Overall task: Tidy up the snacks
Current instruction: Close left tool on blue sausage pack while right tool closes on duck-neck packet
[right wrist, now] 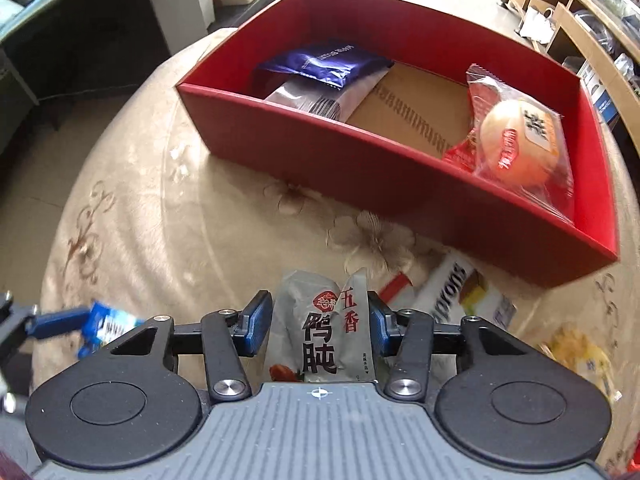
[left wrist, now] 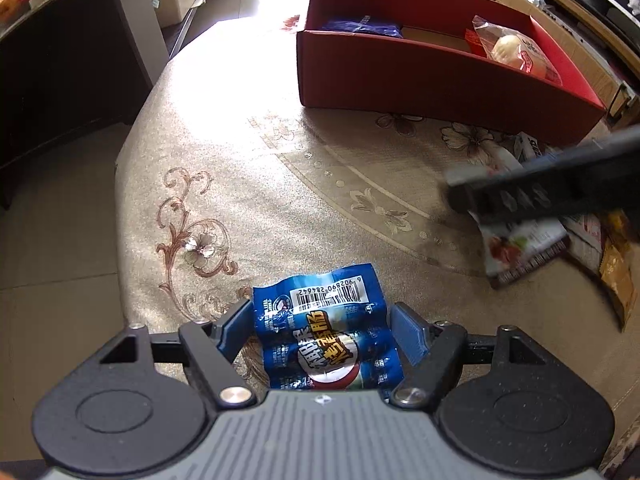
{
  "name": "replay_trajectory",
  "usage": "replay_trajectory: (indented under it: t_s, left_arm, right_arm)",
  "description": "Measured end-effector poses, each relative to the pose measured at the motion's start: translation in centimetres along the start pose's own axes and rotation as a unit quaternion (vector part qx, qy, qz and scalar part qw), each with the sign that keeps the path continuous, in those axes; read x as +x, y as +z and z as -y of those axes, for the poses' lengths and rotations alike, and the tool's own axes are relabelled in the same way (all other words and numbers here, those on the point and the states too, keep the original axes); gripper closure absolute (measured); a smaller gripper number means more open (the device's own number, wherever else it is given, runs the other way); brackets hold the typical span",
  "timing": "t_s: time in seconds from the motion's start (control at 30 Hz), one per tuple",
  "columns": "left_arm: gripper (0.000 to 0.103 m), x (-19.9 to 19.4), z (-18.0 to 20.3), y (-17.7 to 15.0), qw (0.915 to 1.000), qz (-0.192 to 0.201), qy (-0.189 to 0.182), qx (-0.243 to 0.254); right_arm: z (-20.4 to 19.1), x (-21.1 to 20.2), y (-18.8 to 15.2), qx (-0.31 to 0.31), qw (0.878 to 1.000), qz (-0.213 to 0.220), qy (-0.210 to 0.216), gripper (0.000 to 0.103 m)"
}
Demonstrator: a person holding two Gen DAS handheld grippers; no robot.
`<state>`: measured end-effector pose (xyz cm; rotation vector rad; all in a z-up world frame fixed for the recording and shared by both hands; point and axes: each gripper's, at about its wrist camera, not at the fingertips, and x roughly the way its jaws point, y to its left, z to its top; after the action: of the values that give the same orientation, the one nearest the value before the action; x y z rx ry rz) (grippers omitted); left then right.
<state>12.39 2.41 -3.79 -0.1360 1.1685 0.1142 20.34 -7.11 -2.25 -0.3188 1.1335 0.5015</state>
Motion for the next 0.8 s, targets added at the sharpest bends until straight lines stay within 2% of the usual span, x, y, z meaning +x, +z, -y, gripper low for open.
replay_trajectory:
  t_s: [0.1,0.2,0.3,0.37,0.4,0.47,0.6,0.67,0.7,0.73,0.8]
  left_arm:
    - [0.027,0.1,-0.2,0.0,1.0,-0.002,-0.007,-0.004]
    - [0.021,0.3,0.2,-0.1,1.0,-0.002,0.004,0.005]
    - [0.01,0.9,0.6,0.0,0.9997,0.0,0.02,0.015]
    - [0.003,1.1,0.5,-0.1,0.9996,0.0,0.028,0.008]
    - [0.003,1.1,0.2,-0.1,0.9997,0.0,0.025,0.0]
    - [0.003,1.0,0.3,-0.2,0.9996,0.004,0.029,0.004]
    - [0.006,0.8,0.3,-0.6,0.9995,0.007,0.029,0.003]
    - [0.012,0.6,0.5,-0.6,0.9996,0.01,0.028,0.006]
    - [0.014,0.4,0.6,-0.7,0.9995,0.012,0.026,0.009]
    - [0.019,0.3,0.9,-0.7,0.9995,0.014,0.026,0.013]
    - [0.028,0.0,1.4,-0.8,0.9994,0.016,0.021,0.021]
  right_arm:
    - [0.2,-1.3,-1.5,0.015,1.0,-0.003,0.009,0.045]
    - [0.0,-2.1,-3.5,0.009,1.0,-0.012,0.0,0.045]
    - [0.0,-1.6,-4.8,0.011,0.999,-0.029,-0.012,0.045]
    - [0.2,-1.4,-5.6,0.01,0.999,-0.028,-0.025,0.041]
    - [0.4,-1.5,-5.7,0.013,0.999,-0.027,-0.029,0.033]
    - [0.9,-1.5,-5.8,0.019,0.999,-0.028,-0.022,0.031]
    - [1.0,-1.9,-6.2,0.015,1.0,-0.021,-0.017,0.031]
    - [0.9,-2.2,-6.5,0.013,1.0,-0.019,-0.014,0.037]
    - [1.1,-2.4,-6.8,0.012,1.0,-0.017,-0.011,0.044]
    - [1.2,-2.7,-6.9,0.013,1.0,-0.017,-0.006,0.05]
    - [1.2,-3.3,-7.3,0.013,1.0,-0.015,-0.009,0.054]
